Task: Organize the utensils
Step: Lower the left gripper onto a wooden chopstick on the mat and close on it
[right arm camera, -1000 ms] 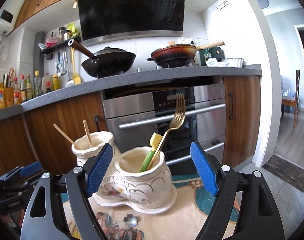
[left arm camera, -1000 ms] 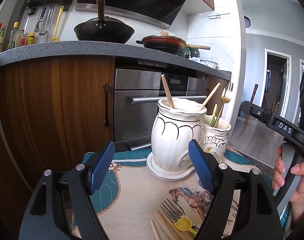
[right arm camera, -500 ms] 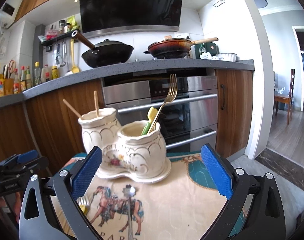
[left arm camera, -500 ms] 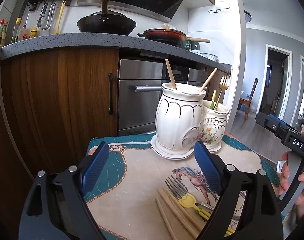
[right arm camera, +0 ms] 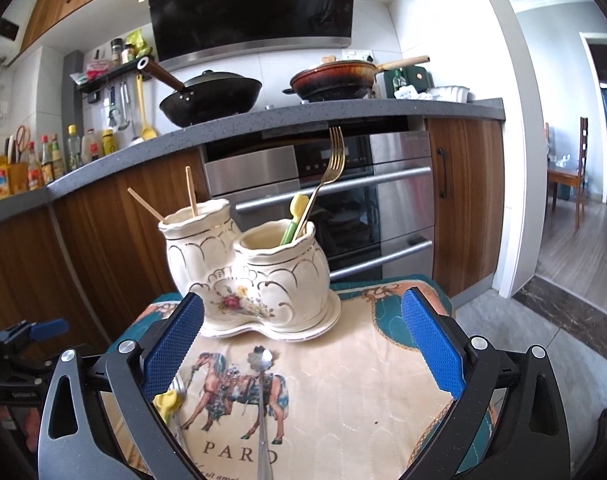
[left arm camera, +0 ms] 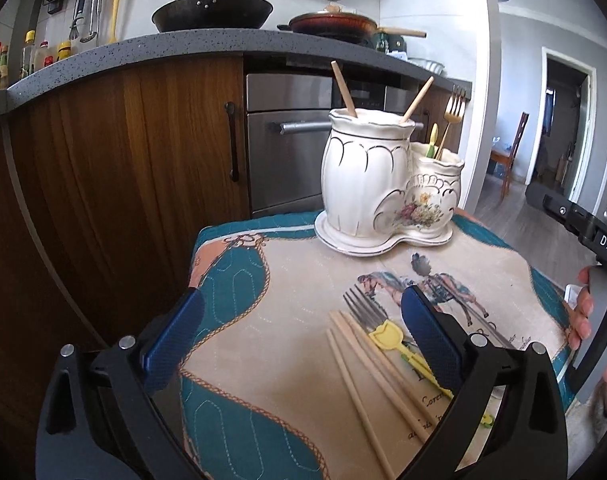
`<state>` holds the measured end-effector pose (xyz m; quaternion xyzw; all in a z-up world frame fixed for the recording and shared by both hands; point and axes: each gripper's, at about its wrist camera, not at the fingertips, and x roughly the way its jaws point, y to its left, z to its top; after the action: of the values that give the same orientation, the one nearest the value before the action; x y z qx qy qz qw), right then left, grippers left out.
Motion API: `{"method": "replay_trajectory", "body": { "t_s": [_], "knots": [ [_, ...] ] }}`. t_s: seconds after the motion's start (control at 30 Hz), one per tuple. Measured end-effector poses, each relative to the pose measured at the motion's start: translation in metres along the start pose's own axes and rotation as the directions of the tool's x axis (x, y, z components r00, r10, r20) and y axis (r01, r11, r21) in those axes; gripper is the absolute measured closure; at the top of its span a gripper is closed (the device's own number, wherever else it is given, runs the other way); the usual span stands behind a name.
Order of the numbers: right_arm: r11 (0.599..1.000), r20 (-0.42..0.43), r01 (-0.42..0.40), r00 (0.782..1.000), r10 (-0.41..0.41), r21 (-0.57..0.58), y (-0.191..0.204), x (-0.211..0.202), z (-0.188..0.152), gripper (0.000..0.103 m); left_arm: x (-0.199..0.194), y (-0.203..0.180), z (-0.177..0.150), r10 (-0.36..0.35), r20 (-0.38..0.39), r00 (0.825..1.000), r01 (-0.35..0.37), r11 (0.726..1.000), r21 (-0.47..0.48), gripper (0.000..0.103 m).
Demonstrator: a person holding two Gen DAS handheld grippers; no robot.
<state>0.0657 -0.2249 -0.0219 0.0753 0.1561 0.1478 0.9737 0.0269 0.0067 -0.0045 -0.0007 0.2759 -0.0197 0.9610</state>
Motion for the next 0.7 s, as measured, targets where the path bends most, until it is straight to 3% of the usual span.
{"method": "replay_trajectory", "body": {
  "t_s": [0.13, 0.37, 0.53, 0.6, 0.7],
  "knots": [
    [0.999, -0.029, 0.016, 0.999, -0.017, -0.028, 0.003, 0.006, 0.000, 0.005, 0.002, 0.001, -0.005, 0.007, -0.104, 0.995, -0.005, 1.000, 0.022, 0.008],
    [0.997, -0.038, 0.012, 0.999, -0.015, -0.077, 0.011, 0.004, -0.001, 0.005, 0.017, -0.020, -0.027, 0.000, -0.286, 0.958, 0.034, 0.993, 0.115, 0.049],
    [0.994, -0.064, 0.021, 0.998, -0.028, -0.108, 0.013, 0.006, -0.002, 0.005, 0.020, -0.028, -0.040, -0.025, -0.361, 0.932, 0.073, 0.990, 0.120, 0.071],
    [0.992, -0.067, 0.027, 0.997, -0.036, -0.124, 0.015, 0.006, -0.003, 0.005, 0.022, -0.032, -0.044, -0.027, -0.387, 0.922, 0.083, 0.988, 0.130, 0.084],
    [0.991, -0.069, 0.020, 0.997, -0.030, -0.132, 0.016, 0.005, -0.003, 0.005, 0.022, -0.035, -0.049, -0.038, -0.422, 0.906, 0.097, 0.988, 0.118, 0.086]
  ]
}}
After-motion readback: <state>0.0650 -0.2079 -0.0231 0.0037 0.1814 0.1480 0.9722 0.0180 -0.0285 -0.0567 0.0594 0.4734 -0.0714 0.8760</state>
